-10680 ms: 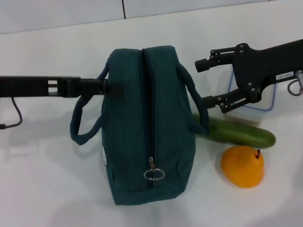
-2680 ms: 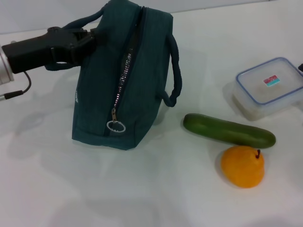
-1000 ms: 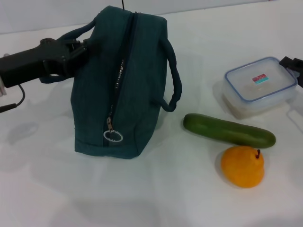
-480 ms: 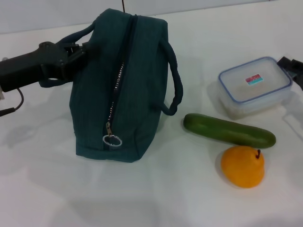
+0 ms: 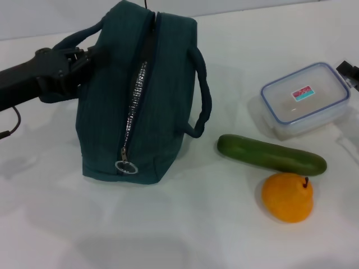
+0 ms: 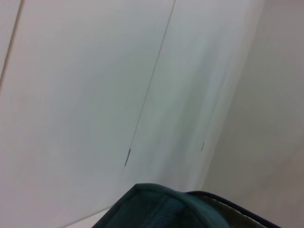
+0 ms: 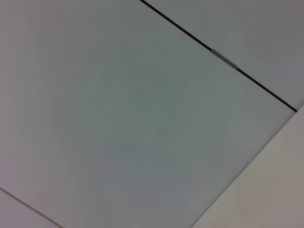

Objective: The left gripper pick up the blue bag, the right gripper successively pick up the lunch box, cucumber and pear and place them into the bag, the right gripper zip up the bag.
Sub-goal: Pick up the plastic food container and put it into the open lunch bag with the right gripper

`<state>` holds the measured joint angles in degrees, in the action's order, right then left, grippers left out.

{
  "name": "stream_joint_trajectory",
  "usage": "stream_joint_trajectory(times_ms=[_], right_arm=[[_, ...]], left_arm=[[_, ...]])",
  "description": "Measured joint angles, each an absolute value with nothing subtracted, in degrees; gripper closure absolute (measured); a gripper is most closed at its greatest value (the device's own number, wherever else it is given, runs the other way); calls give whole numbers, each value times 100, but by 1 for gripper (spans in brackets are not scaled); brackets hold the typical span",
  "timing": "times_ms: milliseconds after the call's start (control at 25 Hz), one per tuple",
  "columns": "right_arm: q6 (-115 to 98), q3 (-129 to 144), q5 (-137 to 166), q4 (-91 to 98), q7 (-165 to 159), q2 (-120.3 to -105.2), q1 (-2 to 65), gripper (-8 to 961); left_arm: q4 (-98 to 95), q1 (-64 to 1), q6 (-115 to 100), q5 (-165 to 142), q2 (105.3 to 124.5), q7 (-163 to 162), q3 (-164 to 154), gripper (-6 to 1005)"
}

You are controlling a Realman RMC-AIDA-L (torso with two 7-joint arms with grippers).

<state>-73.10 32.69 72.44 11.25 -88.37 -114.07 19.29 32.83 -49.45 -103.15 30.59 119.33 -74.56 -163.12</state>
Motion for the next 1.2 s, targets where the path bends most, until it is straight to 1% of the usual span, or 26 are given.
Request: stream_joint_trajectory(times_ms=[240, 480, 760, 1040, 1200], right_arm=[[-7386, 3269, 7241, 1215, -8730, -11374, 1964, 854], [-7533, 3318, 7275, 1698, -8718, -11414, 1962, 848], [-7799, 3334, 7298, 1815, -8562, -11328, 2122, 841], [-7973, 3341, 7313, 2072, -8392, -11359, 2235, 834], [-8249, 3326, 7281, 2151, -8438, -11336, 2327, 830]], left_arm=[[3188, -4883, -10313, 3053, 11947, -7369, -16312, 944], [3008, -4821, -10327, 3015, 11942, -7269, -16312, 944], [2852, -4840, -10337, 2828, 11943, -7273, -16312, 944], [2634, -4881, -10218, 2674, 11951, -7243, -16312, 944], [2502, -4865, -10100, 2647, 11949, -7237, -16312, 945]])
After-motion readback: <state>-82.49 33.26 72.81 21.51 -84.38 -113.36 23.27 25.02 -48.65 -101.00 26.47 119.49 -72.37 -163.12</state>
